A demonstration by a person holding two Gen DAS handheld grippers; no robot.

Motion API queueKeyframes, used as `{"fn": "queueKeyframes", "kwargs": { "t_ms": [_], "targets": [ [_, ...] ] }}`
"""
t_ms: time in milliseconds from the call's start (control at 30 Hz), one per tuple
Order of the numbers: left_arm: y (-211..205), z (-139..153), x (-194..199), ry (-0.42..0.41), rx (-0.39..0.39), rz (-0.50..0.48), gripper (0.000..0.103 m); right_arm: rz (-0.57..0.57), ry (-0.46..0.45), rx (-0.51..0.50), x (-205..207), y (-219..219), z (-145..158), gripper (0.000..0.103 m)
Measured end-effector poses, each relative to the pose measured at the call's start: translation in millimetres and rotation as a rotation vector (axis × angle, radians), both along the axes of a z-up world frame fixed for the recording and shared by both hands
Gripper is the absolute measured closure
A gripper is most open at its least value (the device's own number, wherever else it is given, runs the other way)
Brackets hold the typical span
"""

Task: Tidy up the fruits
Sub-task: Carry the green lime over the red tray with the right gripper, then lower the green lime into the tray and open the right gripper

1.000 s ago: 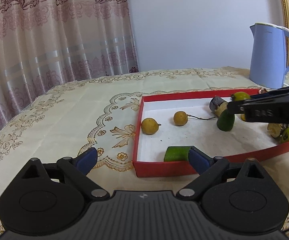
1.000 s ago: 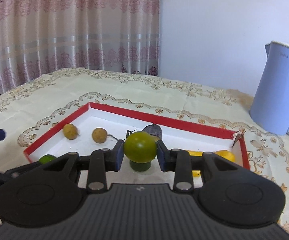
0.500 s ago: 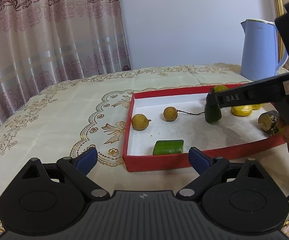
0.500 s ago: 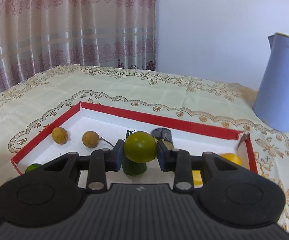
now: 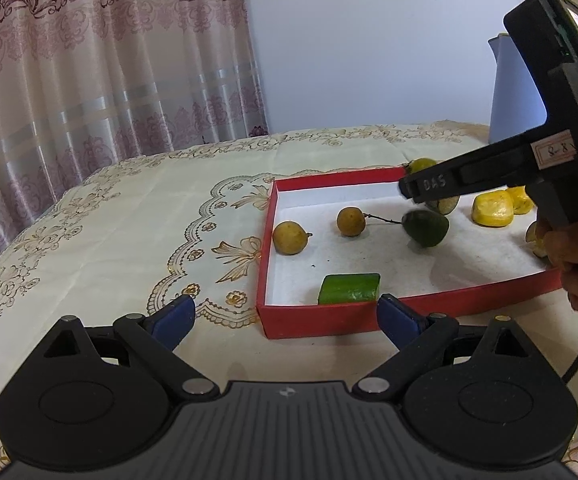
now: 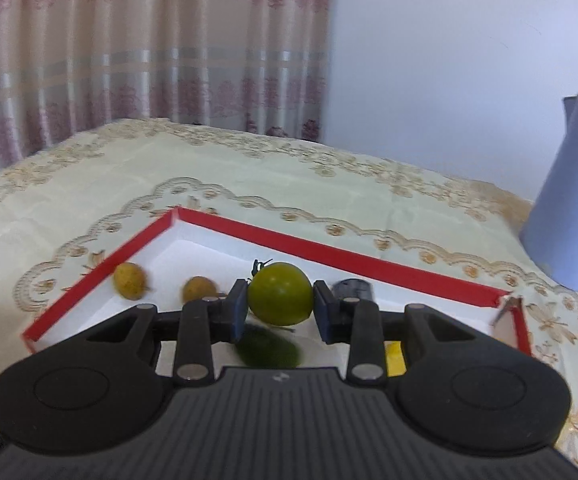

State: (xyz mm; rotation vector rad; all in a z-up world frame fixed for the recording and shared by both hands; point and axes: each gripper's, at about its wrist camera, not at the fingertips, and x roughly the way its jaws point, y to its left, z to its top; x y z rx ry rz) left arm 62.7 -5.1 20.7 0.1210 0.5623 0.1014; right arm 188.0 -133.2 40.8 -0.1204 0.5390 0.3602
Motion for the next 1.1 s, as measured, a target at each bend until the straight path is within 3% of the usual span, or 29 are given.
{"fn": "queueKeyframes", "kwargs": {
  "t_ms": [433,1100],
  "targets": [
    [0.8,1.8,-2.5,0.002,0.007,0.002,0.005,0.061,0.001,-0.032,-8.7,6.3,-2.0,0.071],
    [3.6,5.4,-2.5,0.005,-0.007,0.002,0.005,0.079,-0.004,-0.049,-38.6,-23.6,-8.0,0.071]
  ]
}}
